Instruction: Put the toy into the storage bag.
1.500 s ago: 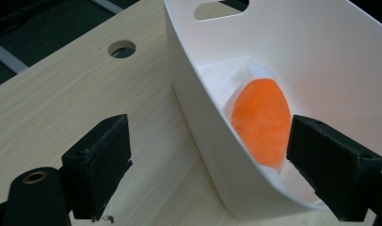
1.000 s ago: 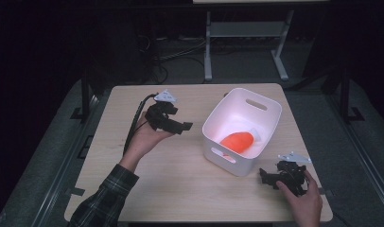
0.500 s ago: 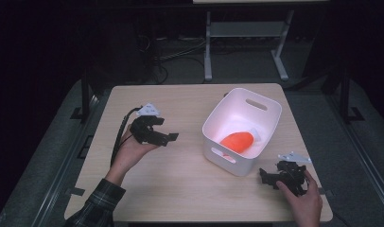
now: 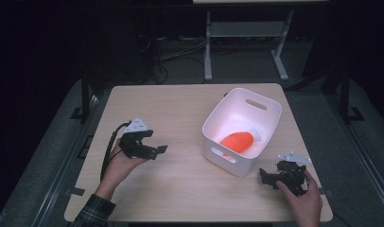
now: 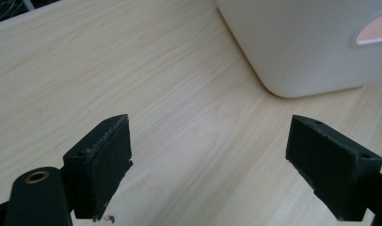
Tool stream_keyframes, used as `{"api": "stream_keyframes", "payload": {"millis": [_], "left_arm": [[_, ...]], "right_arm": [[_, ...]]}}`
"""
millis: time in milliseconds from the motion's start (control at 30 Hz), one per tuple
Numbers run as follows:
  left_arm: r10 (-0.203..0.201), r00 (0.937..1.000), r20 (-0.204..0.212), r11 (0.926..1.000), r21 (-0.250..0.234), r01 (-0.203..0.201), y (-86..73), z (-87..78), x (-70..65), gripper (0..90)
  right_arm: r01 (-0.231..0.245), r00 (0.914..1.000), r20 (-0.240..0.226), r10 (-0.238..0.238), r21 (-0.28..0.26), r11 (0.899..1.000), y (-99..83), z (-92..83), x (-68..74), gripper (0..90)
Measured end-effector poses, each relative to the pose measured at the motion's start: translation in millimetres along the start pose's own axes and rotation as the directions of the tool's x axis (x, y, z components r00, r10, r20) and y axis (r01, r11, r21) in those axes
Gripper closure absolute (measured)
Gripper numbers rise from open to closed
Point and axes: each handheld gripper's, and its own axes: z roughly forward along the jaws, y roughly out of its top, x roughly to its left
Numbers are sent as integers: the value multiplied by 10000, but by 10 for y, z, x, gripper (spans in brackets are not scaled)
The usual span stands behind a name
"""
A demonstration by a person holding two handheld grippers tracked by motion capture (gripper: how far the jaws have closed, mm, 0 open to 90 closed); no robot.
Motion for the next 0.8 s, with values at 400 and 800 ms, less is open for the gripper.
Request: {"api": "stream_keyframes", "payload": {"millis": [400, 800], "left_arm": [[22, 9996, -290, 9998, 209, -16, -362, -35, -32, 143], [-142, 9983, -563, 9995, 286, 158, -715, -96, -35, 143]], "right_arm": [[8, 10000, 1, -8, -6, 10000, 0, 0, 0, 0], [11, 10000, 2, -11, -7, 10000, 0, 0, -1, 0]]}}
